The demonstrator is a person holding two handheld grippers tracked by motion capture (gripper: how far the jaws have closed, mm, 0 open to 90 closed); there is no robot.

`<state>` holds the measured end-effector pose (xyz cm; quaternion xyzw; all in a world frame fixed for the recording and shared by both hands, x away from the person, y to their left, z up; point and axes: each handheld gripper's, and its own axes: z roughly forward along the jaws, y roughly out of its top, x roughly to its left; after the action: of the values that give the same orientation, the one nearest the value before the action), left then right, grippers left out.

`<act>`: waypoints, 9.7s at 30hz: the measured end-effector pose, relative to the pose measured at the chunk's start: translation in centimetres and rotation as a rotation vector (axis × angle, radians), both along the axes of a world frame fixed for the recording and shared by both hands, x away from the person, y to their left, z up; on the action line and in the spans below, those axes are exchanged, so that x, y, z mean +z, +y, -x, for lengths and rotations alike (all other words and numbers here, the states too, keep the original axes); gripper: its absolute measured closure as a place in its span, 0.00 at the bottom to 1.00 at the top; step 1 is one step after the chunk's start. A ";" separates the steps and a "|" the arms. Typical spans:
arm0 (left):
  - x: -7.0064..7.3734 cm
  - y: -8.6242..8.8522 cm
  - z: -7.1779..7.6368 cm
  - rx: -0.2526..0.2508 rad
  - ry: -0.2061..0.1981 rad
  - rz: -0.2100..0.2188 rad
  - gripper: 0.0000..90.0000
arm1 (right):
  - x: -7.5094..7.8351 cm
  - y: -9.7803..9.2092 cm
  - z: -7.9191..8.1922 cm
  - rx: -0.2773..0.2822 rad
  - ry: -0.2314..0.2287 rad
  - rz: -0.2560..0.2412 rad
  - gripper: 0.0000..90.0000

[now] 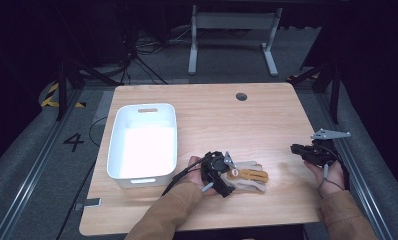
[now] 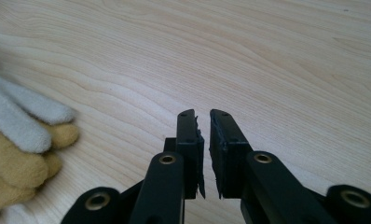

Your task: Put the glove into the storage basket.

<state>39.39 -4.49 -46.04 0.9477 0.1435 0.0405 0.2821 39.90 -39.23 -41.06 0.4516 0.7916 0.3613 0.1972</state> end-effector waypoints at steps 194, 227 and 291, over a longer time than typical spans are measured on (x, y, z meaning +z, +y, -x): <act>17.4 20.8 -7.5 1.248 0.381 0.050 0.73 | -1.2 2.5 -3.7 0.054 0.017 0.046 0.98; 9.8 22.5 -7.8 1.409 0.420 0.066 0.73 | -1.6 2.5 -3.7 0.056 0.023 0.050 0.97; 5.3 21.1 -8.6 1.275 0.590 -0.143 0.09 | -1.8 2.2 -4.0 0.053 0.026 0.038 0.92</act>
<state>48.00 16.60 -40.75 0.6664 0.7384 -0.0516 0.0898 43.87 -36.99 -42.87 0.4313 0.8125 0.3455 0.1857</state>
